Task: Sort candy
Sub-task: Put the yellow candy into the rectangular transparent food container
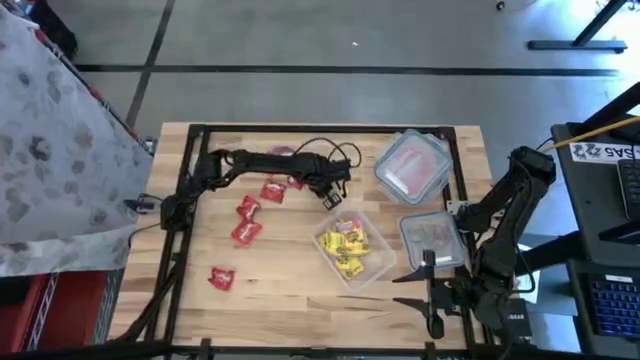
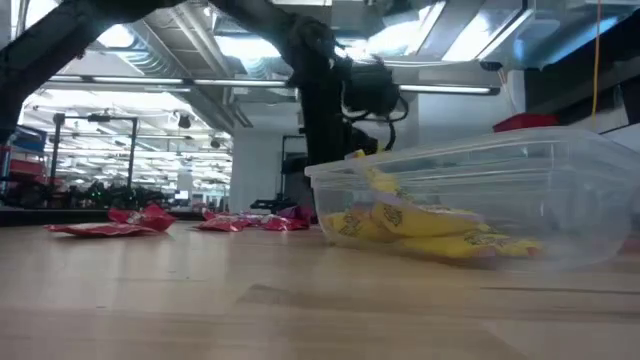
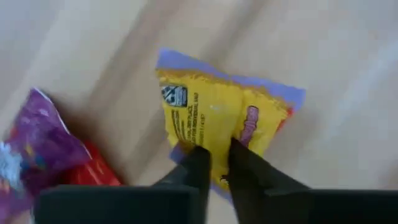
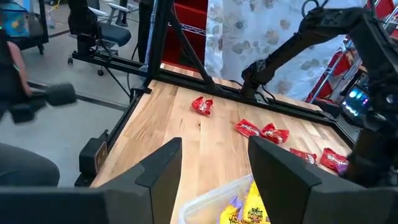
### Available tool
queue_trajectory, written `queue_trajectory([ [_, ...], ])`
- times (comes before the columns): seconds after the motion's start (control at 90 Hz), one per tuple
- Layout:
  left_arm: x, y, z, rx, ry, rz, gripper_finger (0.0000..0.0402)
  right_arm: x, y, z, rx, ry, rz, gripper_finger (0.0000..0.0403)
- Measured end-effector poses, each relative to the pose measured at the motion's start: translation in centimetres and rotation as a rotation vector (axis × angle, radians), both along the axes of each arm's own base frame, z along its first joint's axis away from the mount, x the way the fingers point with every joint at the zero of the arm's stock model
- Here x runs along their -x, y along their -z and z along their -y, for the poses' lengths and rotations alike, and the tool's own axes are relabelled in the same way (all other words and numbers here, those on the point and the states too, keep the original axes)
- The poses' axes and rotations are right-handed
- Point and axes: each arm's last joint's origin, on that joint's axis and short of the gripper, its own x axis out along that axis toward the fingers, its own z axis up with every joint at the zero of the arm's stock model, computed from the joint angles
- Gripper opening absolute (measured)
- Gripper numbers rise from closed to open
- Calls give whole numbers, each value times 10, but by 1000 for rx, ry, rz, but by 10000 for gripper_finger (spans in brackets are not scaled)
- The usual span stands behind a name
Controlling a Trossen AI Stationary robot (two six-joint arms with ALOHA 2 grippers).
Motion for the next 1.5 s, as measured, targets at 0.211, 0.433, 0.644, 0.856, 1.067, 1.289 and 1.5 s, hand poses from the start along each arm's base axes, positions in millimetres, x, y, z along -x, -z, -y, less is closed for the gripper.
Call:
queue_trajectory([
  [0.211, 5, -76, 45, -51, 52, 202, 3, 0, 0, 0, 2, 11, 4, 172],
  [0.433, 10, -125, 118, -40, 211, 439, 1, 0, -1, 2, 20, 83, 35, 172],
  [0.644, 5, -114, 178, -128, 578, 442, 1, 0, -2, 2, 17, 88, 40, 172],
  [0.856, -8, -77, 189, -270, 764, 317, 1, 0, -2, 2, 17, 88, 42, 172],
  [1.067, -23, -42, 167, -344, 799, 186, 1, 0, -3, 2, 22, 84, 47, 172],
  [1.289, -25, -30, 132, -333, 809, 79, 4, 0, -3, 2, 26, 84, 46, 172],
  [1.5, -24, -37, 115, -328, 769, 84, 73, -1, -3, 1, 2, 47, 31, 172],
])
